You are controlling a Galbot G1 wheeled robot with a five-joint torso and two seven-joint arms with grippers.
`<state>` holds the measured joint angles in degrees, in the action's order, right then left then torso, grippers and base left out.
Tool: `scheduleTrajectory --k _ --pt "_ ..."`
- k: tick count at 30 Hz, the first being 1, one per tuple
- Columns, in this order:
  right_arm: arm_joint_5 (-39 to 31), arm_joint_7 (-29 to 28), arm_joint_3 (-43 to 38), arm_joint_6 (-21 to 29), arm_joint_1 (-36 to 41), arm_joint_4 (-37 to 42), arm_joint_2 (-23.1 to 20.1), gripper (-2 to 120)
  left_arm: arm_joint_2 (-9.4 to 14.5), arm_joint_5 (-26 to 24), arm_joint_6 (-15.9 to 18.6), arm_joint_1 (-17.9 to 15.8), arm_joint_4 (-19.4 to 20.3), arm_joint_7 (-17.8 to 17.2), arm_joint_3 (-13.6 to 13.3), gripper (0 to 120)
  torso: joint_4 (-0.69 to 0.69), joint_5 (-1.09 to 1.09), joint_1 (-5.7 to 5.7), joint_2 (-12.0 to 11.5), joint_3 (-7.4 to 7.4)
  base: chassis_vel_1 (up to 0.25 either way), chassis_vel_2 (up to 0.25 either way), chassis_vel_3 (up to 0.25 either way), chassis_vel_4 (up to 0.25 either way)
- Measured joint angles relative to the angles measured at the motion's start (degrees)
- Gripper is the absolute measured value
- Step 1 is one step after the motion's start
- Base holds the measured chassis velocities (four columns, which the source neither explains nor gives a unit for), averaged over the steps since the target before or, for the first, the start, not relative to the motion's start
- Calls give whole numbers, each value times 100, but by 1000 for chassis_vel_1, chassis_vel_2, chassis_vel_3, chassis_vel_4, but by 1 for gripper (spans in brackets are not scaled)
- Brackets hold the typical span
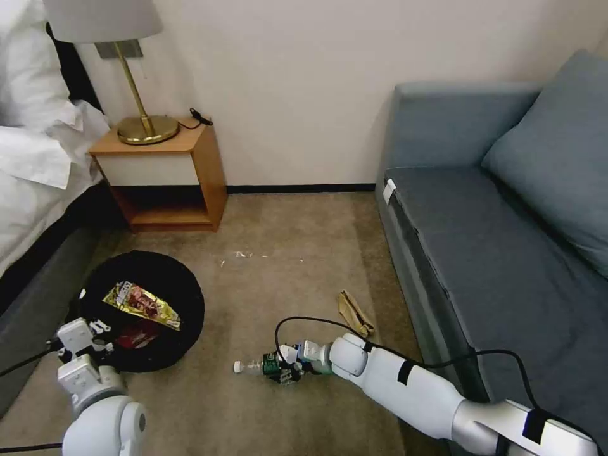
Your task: Pick up the trash bin, then pick up the garbage on the floor and place it into the trash bin.
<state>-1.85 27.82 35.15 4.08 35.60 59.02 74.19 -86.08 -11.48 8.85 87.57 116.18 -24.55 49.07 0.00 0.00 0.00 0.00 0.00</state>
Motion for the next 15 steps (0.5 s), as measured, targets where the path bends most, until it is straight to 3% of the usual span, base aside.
scheduleTrajectory --k 2,4,6,8,15 --pt "29 12 -31 -30 14 -13 5 46 1 1 2 0 0 0 0 6 0 0 0 0 0 0 0 0 0" --pt "110 59 -135 -122 50 -48 10 34 15 1 4 5 -1 -1 3 6 0 0 0 0 0 0 0 0 0" --pt "127 64 -162 -144 58 -55 9 33 17 1 4 6 -2 -1 5 6 0 0 0 0 0 0 0 0 0" --pt "198 68 -294 -234 101 -66 -9 22 29 -3 4 14 -17 -1 8 6 0 0 0 0 0 0 0 0 0" --pt "141 19 -793 -353 160 207 -209 9 89 -53 4 19 -22 -2 7 6 0 0 0 0 0 0 0 0 0"
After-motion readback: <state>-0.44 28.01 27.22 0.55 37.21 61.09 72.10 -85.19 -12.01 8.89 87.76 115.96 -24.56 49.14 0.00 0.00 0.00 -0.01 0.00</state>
